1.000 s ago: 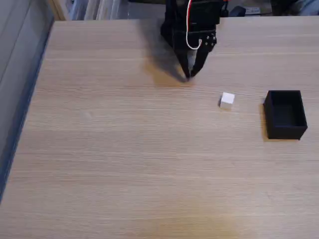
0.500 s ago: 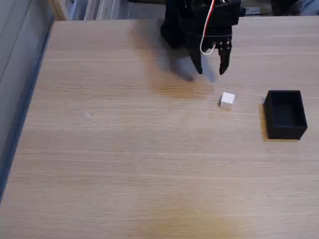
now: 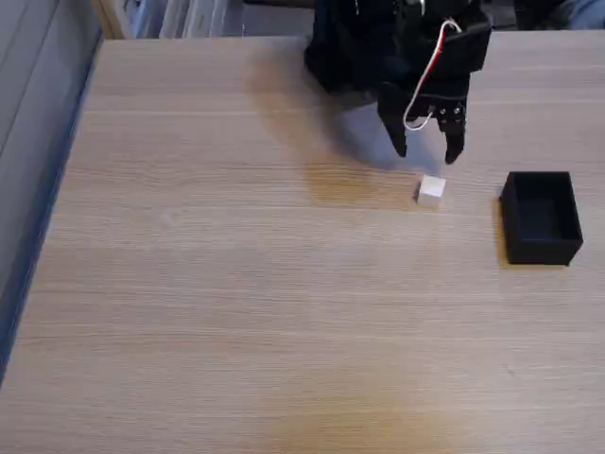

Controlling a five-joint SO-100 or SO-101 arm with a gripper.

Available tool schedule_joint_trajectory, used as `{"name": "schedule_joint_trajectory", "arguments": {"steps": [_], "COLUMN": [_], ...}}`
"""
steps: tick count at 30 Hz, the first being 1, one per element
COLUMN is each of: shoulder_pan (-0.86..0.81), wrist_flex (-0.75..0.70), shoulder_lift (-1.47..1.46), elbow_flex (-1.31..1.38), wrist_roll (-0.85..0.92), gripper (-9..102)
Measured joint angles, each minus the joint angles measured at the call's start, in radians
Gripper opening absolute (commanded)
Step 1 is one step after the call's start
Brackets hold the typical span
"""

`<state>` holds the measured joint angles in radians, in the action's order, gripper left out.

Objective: Pick a white block and place it in the black box.

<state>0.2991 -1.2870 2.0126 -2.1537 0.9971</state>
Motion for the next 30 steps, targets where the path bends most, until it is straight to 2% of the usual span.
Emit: {"name": "schedule_joint_trajectory", "arguments": {"steps": [30], "shoulder_pan": [0.015], "wrist_flex": [0.031], "shoulder_lift": [-0.307], "elbow_flex": [0.153], "wrist_roll": [-0.048], "gripper": [27]}}
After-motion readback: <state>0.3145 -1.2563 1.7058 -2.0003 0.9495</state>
